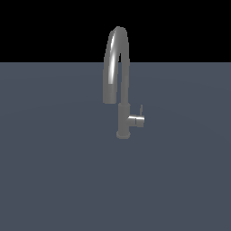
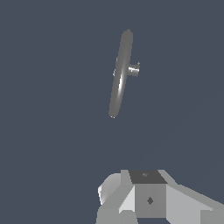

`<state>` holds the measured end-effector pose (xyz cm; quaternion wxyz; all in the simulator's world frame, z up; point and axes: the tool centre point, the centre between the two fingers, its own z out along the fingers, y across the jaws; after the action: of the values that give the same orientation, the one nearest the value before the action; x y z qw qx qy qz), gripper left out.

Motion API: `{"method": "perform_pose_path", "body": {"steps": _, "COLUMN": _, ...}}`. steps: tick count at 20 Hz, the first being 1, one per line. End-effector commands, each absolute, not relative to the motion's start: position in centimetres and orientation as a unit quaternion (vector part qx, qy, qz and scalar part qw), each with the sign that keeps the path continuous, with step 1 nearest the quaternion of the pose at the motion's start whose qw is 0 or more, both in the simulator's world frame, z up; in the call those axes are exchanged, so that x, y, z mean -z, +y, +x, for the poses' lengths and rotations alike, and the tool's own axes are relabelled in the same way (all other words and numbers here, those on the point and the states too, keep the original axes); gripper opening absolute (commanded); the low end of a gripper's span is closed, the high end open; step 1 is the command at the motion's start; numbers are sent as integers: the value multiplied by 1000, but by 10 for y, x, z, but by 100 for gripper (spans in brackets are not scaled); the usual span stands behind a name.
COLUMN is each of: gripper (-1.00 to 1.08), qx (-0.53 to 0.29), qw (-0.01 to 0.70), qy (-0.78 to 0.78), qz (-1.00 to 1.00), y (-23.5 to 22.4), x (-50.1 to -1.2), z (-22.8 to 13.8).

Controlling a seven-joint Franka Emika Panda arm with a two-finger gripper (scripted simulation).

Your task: Turn on the faucet by rotating a designated handle.

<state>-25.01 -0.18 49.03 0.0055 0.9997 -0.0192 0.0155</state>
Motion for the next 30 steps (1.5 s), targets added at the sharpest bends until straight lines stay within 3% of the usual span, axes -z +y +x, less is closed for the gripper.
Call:
{"method": "perform_pose_path", "body": {"steps": 1, "gripper": -100, "qx": -16, "qw": 6, "qy": -19, "qz": 1000, "y": -2, "x": -490, "z": -250}}
{"method": "perform_pose_path", "body": {"steps": 14, "gripper": -100, "qx": 11, "qw": -26, "qy": -52, "qz": 998, "y": -5, "x": -486, "z": -226}}
{"method": "perform_pose_path", "body": {"steps": 30, "gripper": -100, "qx": 109, "qw": -145, "qy": -171, "qz": 969, "y": -27, "x": -457, "z": -141}}
